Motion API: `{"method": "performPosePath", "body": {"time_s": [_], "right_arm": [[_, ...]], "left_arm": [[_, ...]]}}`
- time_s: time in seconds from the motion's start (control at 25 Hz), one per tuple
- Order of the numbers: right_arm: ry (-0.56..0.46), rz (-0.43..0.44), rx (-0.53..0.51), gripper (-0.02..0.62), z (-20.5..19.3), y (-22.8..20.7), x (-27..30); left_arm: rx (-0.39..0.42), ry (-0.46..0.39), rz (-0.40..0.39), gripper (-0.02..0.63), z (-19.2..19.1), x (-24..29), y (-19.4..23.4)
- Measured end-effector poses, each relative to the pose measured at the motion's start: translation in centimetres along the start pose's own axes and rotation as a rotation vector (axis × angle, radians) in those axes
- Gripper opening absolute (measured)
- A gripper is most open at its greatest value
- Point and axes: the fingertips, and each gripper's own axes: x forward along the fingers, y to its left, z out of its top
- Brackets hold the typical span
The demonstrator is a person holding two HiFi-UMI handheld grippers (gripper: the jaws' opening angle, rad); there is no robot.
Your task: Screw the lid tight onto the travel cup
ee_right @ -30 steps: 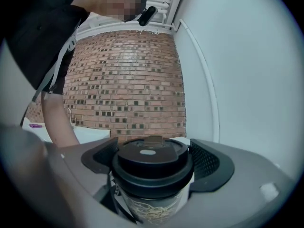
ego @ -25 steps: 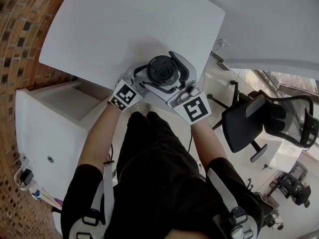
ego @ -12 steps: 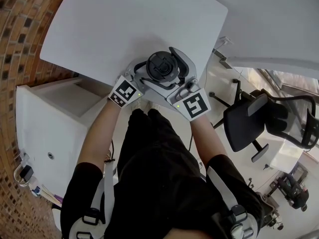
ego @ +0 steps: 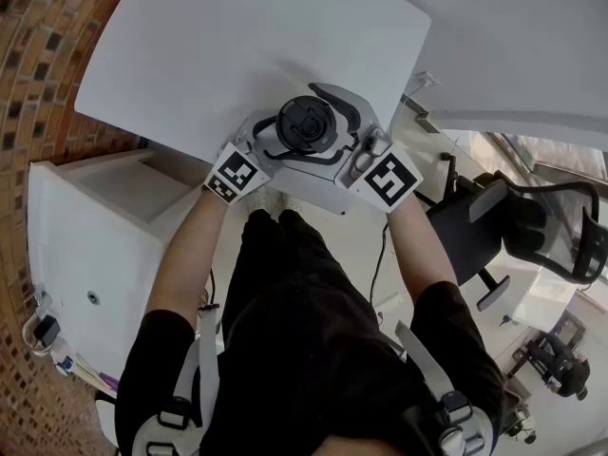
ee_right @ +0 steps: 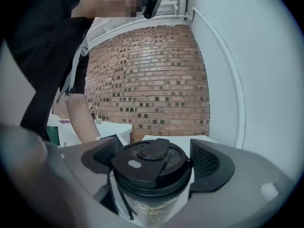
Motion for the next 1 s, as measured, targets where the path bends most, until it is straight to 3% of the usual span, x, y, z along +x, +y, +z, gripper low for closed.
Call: {"method": "performPosePath", "body": {"time_s": [0.16, 0.68, 0.8, 1.0], "right_arm": [[-0.020, -0.070, 0.042, 0.467, -0.3, -0.2, -0.4], [-0.067, -0.449, 0.145, 0.448, -0.9, -1.1, -1.3], [-0.076, -0.420, 0.159, 0.466, -0.9, -0.6, -1.1], [-0.018, -0.170, 0.119, 0.506, -0.6, 0.0, -1.2]], "left_arm": [[-0.001, 0.001, -0.001, 0.333, -0.1, 0.1, -0.1], [0.009, -0.005, 0.013, 0.331, 0.1, -0.1, 0.0], [0.011, -0.005, 0.013, 0.331, 0.0, 0.0, 0.0], [0.010, -0.004, 0.011, 0.331, 0.0, 0.1, -0.2]]}}
